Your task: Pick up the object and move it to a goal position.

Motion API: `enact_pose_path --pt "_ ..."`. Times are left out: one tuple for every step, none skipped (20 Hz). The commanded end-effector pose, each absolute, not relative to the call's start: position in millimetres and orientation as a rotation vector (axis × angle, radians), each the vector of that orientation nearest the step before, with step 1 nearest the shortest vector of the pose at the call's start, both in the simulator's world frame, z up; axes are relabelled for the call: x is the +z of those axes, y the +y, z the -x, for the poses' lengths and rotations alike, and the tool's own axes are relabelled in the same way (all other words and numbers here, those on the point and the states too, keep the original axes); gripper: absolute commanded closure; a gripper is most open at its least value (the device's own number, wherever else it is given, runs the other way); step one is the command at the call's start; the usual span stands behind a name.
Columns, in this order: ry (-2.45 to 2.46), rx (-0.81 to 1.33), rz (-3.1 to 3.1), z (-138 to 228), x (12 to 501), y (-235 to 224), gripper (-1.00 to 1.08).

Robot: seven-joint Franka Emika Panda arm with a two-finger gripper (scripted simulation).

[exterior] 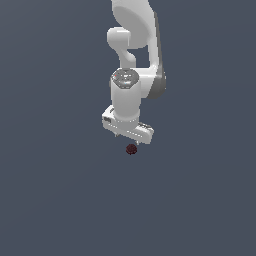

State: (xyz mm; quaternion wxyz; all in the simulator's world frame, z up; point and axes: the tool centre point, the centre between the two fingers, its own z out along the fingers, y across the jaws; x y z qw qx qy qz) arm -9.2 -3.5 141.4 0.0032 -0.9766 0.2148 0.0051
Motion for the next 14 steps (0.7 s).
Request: enact_pose_path --pt "0.778 0.016 3.036 10 136 -1 -0.92" --pt "0.819 0.017 3.025 11 134 0 -0.92" --pt "0.859 0.017 3.014 11 132 1 -0.92" --pt "0.900 0.017 3.002 11 129 1 -0.92" --pt "0.940 0.017 2.989 12 127 2 -0.92" --pt "0.980 0.017 2.976 12 125 3 -0.92" --pt "1.020 0.017 2.963 13 123 4 -0.92" --pt "1.060 0.017 2.949 13 121 5 -0.92" --pt "1.100 0.017 2.934 14 119 5 -0.92" --pt "1.139 0.017 2.919 14 117 6 -0.92" --pt "1.179 0.016 2.904 15 115 7 -0.92" --pt "1.218 0.016 2.888 15 113 8 -0.92" --pt "1.257 0.016 2.871 15 110 8 -0.92" --pt "1.295 0.015 2.854 16 108 9 -0.92"
